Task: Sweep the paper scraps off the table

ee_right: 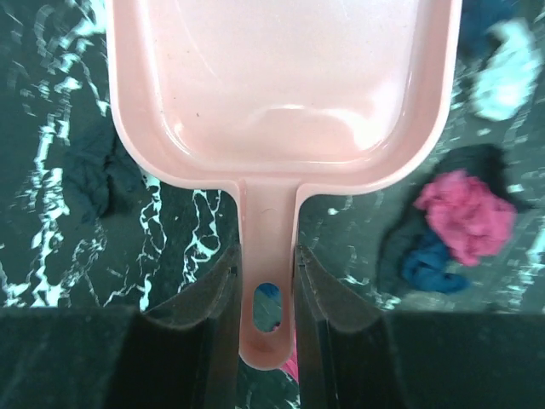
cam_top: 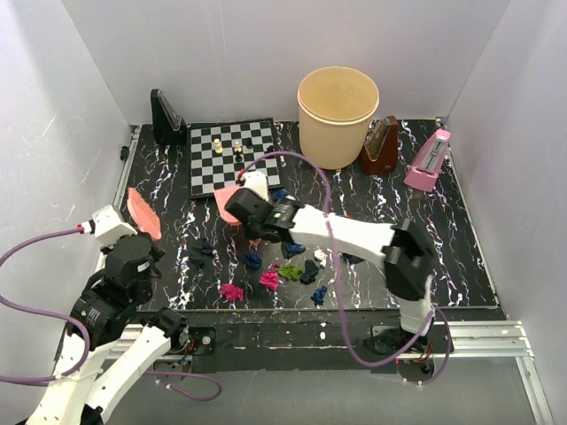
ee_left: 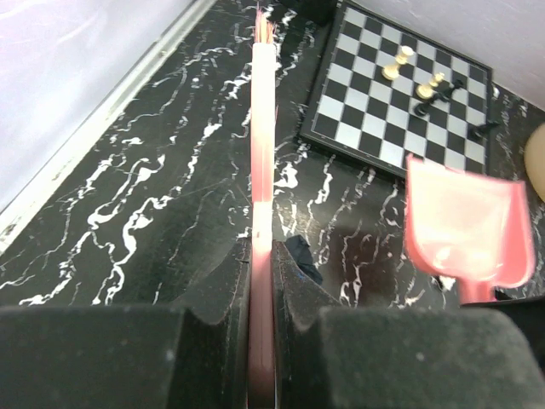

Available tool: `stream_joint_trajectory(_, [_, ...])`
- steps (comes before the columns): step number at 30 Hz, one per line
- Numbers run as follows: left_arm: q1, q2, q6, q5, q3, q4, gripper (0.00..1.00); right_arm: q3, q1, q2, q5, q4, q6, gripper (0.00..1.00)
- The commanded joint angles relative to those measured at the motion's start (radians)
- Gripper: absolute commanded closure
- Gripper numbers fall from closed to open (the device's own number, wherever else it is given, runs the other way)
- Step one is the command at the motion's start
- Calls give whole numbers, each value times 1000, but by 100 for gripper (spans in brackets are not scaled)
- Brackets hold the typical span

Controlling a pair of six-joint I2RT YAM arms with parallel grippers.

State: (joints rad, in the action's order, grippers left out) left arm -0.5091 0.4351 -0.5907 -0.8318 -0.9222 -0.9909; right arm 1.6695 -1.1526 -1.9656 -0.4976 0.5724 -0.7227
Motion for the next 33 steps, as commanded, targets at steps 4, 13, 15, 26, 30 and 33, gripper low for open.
stream_joint_trajectory(4, [3,10,127,222,42,138,100,-262,94,412,-79,-35,226,99])
stream_joint_trajectory(13, [4,132,279,370,60,216,100,-724,355,881,-48,-202,307,99])
stream_joint_trajectory(15, [3,168,272,285,54,199,100,-835,361,945,-38,-316,383,99])
stream_joint_trajectory(26, [3,557,112,-144,-116,-122,100,-1047,418,959,-123,-433,330,99])
stream_joint_trajectory(30, [4,672,244,-206,-179,-137,100,-1116,418,959,-107,-508,319,99])
stream_joint_trajectory(33, [4,764,243,-167,-194,-172,100,-1122,418,984,-62,-491,315,99])
